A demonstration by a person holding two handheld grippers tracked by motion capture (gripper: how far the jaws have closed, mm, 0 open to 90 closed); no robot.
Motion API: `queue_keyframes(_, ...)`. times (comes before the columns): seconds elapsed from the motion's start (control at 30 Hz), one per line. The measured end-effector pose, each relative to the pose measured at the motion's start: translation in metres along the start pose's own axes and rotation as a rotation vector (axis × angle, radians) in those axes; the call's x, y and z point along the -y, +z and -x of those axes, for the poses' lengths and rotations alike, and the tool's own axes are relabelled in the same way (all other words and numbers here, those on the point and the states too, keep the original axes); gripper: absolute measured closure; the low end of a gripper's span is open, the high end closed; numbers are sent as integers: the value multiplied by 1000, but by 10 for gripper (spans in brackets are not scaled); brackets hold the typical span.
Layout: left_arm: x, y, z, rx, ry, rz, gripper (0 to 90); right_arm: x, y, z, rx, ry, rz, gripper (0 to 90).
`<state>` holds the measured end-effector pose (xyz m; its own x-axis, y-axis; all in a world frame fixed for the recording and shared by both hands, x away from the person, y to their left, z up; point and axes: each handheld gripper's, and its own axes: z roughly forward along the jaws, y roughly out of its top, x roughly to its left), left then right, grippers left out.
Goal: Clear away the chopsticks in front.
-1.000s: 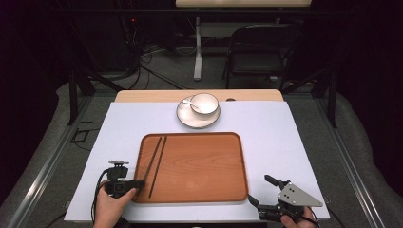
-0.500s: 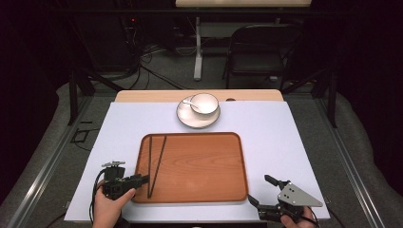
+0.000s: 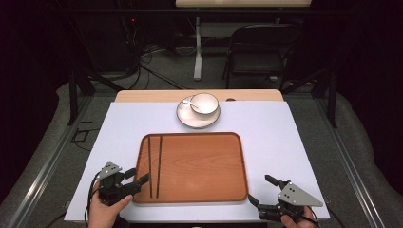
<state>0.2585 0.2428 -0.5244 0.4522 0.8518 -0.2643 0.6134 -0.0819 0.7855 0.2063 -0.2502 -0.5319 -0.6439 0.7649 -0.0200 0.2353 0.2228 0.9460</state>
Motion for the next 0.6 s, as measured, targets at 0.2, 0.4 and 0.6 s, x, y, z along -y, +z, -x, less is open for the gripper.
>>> queue_keyframes(0.2, 10, -8, -4, -27, 36, 50, 351, 0, 0, 0, 0, 0, -2, 142)
queue_keyframes(0.4, 11, -7, -4, -20, 51, 94, 345, 0, 1, 1, 3, 5, -7, 142)
queue_keyframes(0.6, 12, 0, 3, -1, 117, 104, 345, 0, 2, 2, 4, 25, -16, 142)
